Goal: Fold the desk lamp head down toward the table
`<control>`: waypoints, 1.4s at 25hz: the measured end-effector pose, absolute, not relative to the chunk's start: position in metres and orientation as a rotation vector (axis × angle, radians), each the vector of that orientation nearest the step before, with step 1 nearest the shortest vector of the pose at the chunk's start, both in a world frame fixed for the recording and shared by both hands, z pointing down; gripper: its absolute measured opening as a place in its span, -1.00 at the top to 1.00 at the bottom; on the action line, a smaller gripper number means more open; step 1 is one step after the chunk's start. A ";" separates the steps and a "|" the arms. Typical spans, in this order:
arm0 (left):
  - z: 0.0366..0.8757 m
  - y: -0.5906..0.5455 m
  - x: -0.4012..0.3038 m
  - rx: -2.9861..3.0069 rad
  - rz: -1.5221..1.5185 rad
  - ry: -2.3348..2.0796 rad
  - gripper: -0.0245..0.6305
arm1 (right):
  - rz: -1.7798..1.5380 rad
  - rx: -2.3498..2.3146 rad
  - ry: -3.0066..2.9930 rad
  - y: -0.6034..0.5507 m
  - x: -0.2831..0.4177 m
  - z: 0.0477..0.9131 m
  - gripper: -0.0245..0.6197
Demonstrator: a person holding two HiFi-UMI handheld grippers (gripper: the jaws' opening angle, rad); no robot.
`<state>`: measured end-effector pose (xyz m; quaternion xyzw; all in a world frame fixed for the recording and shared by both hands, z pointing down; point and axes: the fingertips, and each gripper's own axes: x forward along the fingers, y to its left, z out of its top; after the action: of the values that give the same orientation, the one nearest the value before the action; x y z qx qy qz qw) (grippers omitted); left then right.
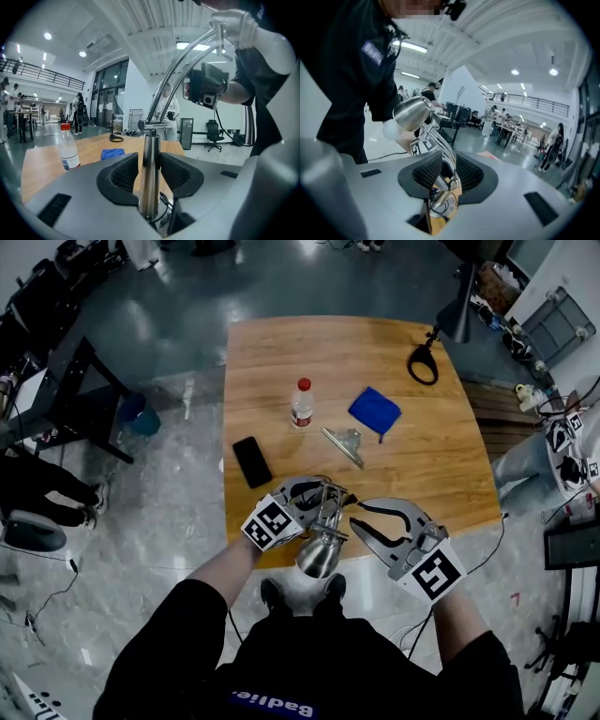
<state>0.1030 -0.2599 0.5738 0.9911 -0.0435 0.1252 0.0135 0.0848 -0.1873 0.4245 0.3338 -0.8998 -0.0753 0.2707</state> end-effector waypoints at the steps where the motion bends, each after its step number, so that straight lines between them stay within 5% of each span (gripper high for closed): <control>1: 0.574 -0.260 0.105 3.091 0.389 -0.124 0.49 | -0.263 0.860 -2.404 -0.190 0.078 0.425 0.68; 15: 0.580 -0.257 0.111 3.037 0.396 0.031 0.51 | -0.742 0.519 -2.136 -0.193 0.047 0.436 0.79; 35: 0.583 -0.255 0.110 3.010 0.410 0.288 0.51 | -0.721 0.239 -1.991 -0.161 0.021 0.547 0.67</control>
<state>0.1099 -0.2555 0.5831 0.9854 0.0943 0.1343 0.0452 0.0208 -0.1614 0.5469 0.0982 -0.8176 -0.2962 0.4839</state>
